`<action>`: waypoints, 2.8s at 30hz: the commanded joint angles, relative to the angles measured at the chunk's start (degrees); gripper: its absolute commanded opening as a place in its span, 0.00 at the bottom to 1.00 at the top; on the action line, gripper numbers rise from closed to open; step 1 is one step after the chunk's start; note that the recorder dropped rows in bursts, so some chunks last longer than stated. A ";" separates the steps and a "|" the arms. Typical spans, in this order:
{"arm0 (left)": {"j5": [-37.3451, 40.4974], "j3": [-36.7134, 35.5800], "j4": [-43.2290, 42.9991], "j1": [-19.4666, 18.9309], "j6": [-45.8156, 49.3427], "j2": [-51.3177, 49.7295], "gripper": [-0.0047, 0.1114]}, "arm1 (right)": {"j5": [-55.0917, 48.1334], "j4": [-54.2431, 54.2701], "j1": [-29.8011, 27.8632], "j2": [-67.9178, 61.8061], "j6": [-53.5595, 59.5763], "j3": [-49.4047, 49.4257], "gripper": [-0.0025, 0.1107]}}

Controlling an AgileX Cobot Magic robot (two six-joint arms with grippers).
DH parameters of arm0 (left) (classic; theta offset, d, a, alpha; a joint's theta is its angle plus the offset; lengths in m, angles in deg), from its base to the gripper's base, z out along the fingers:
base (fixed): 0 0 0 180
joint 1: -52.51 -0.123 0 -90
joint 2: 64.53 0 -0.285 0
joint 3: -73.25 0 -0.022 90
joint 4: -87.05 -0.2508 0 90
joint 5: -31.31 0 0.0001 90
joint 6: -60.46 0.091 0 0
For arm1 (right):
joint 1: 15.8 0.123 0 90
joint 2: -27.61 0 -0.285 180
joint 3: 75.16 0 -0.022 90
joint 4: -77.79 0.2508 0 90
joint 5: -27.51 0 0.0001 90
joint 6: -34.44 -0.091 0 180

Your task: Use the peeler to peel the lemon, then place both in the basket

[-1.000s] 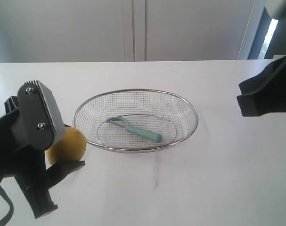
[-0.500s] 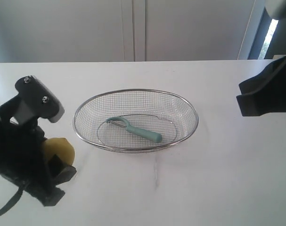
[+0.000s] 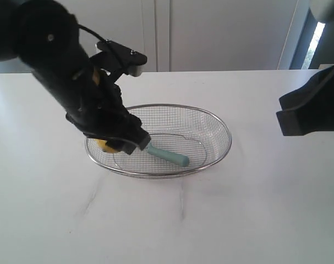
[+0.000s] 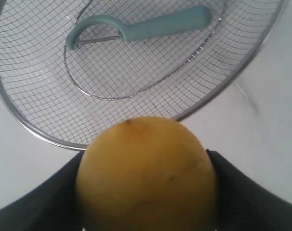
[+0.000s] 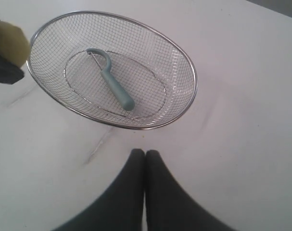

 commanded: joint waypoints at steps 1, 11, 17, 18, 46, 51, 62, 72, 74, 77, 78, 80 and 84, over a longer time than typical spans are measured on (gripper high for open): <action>5.98 7.39 0.58 -3.13 -0.78 -6.97 0.04 | -0.02 0.00 -0.19 0.35 0.00 0.40 0.02; -9.48 8.62 -2.03 -4.27 2.69 -12.67 0.04 | -0.02 0.00 -0.19 0.35 0.00 0.40 0.02; -15.61 8.62 -6.79 -4.27 2.45 -17.01 0.04 | -0.02 0.00 -0.19 0.35 0.00 0.40 0.02; -15.78 8.62 -6.91 -4.27 2.65 -17.72 0.04 | -0.02 0.00 -0.19 0.35 0.00 0.40 0.02; -14.27 8.62 -11.85 -4.27 0.95 -23.93 0.32 | -0.02 0.00 -0.19 0.35 0.00 0.40 0.02; -13.48 8.62 -11.85 -4.27 -0.30 -24.41 0.56 | -0.02 0.00 -0.19 0.35 0.00 0.40 0.02; -12.15 8.62 -11.78 -4.27 -1.24 -20.37 0.71 | -0.02 0.00 -0.19 0.35 0.00 0.40 0.02; 1.06 8.62 -12.15 -4.27 -2.36 -8.86 0.21 | -0.02 0.00 -0.19 0.35 0.00 0.40 0.02; 4.82 8.62 -11.84 -4.27 -2.36 -6.49 0.05 | -0.02 0.00 -0.19 0.35 0.00 0.40 0.02; 7.95 8.62 -11.25 -4.27 -2.51 -3.81 0.04 | -0.02 0.00 -0.19 0.35 0.00 0.40 0.02; 8.79 8.62 -11.25 -4.27 -2.51 -3.17 0.04 | -0.02 0.00 -0.19 0.35 0.00 0.40 0.02; 9.24 8.62 -11.25 -4.27 -2.51 -2.38 0.04 | -0.02 0.00 -0.19 0.35 0.00 0.40 0.02; 8.35 8.62 -11.25 -4.27 -2.26 -2.20 0.04 | -0.02 0.00 -0.19 0.35 0.00 0.40 0.02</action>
